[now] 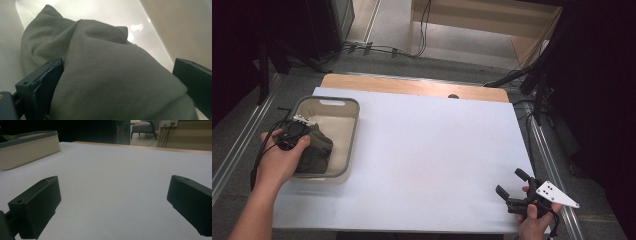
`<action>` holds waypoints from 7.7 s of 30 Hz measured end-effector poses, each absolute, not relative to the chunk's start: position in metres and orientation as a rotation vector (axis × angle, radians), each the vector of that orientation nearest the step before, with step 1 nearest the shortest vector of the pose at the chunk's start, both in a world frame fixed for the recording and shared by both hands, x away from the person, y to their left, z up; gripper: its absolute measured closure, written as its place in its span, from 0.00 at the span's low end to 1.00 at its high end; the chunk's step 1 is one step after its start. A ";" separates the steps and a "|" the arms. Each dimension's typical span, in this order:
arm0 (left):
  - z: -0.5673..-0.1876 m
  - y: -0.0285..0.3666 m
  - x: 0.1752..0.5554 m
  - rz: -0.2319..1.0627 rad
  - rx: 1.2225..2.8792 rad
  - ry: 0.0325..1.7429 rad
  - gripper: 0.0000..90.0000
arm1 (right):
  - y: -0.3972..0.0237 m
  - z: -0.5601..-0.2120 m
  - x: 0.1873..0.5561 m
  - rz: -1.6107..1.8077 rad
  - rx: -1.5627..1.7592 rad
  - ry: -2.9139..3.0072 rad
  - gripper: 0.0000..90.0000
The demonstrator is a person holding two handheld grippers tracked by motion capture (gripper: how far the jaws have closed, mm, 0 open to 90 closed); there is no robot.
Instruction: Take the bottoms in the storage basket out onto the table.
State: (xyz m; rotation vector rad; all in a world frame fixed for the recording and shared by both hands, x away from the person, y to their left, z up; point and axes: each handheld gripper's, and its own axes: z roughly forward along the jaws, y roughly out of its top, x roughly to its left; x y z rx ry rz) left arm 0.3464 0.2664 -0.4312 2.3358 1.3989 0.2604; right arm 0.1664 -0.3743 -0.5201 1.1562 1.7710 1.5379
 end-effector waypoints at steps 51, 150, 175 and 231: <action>-0.419 0.257 0.347 0.394 2.355 1.395 0.58 | -0.374 -0.521 0.167 1.527 1.169 1.769 0.00; -0.315 0.211 0.291 0.701 1.422 0.908 0.56 | -0.372 -0.521 0.167 1.508 1.167 1.769 0.00; -0.328 0.171 0.294 0.635 1.472 0.861 0.55 | -0.372 -0.521 0.167 1.511 1.157 1.771 0.00; -0.384 0.075 0.299 0.393 1.559 0.808 0.54 | -0.370 -0.521 0.168 1.499 1.155 1.777 0.00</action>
